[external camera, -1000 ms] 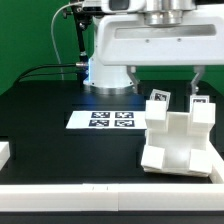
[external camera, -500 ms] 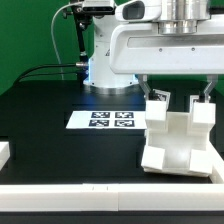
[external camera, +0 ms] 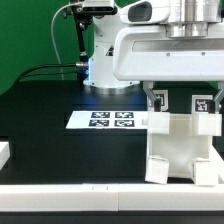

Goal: Assemble chair

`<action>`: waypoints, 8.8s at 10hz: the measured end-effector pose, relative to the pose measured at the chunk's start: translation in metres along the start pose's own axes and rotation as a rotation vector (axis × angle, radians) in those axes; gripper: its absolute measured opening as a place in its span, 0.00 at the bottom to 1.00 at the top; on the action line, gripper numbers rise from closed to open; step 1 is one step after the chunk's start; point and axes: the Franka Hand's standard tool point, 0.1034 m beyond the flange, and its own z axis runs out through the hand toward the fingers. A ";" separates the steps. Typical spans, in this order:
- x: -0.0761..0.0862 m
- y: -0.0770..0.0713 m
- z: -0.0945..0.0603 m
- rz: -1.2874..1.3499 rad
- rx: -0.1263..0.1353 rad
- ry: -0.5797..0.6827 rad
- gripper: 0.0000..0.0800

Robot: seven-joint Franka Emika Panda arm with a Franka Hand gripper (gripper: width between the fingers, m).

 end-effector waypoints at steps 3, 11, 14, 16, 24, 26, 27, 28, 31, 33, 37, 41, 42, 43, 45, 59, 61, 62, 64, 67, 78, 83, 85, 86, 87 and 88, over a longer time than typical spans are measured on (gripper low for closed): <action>0.000 0.000 0.000 0.000 0.000 0.001 0.81; 0.000 0.000 0.000 0.000 0.000 0.001 0.81; -0.004 0.004 -0.001 -0.002 0.003 0.001 0.81; -0.004 0.009 -0.007 0.007 0.004 -0.007 0.81; 0.025 0.003 -0.037 0.013 0.017 0.003 0.81; 0.029 -0.004 -0.034 0.014 0.017 0.010 0.81; 0.029 -0.005 -0.028 0.013 0.014 0.013 0.81; 0.030 -0.005 -0.022 0.011 0.012 0.026 0.81; 0.018 0.004 0.000 0.017 0.002 0.048 0.81; 0.006 0.005 0.010 0.012 0.001 0.051 0.81; -0.004 0.012 0.013 0.014 -0.005 0.039 0.81; 0.016 0.012 -0.031 0.029 0.017 0.025 0.81; 0.020 0.008 -0.046 0.034 0.031 0.041 0.81; 0.032 0.009 -0.057 0.024 0.027 0.070 0.81; 0.029 0.009 -0.054 0.030 0.030 0.064 0.81; -0.015 0.008 -0.030 0.033 0.030 0.030 0.81; -0.025 0.007 -0.032 0.033 0.034 0.023 0.81; -0.027 0.008 -0.031 0.033 0.033 0.019 0.81; -0.026 0.012 -0.027 0.042 0.030 0.015 0.81; -0.025 0.014 -0.015 0.040 0.019 0.026 0.81; 0.019 0.004 0.020 0.030 -0.011 0.070 0.81; 0.020 0.007 0.007 0.026 -0.002 0.065 0.81; 0.019 0.020 -0.023 0.019 0.012 0.002 0.81; 0.019 0.025 -0.038 0.026 0.020 -0.021 0.81; 0.020 0.032 -0.052 0.036 0.026 -0.031 0.81; 0.022 0.032 -0.050 0.039 0.025 -0.019 0.81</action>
Offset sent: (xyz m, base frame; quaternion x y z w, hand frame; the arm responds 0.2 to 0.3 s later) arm -0.0117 -0.0081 -0.0170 -0.0024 0.0122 -0.0099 0.9999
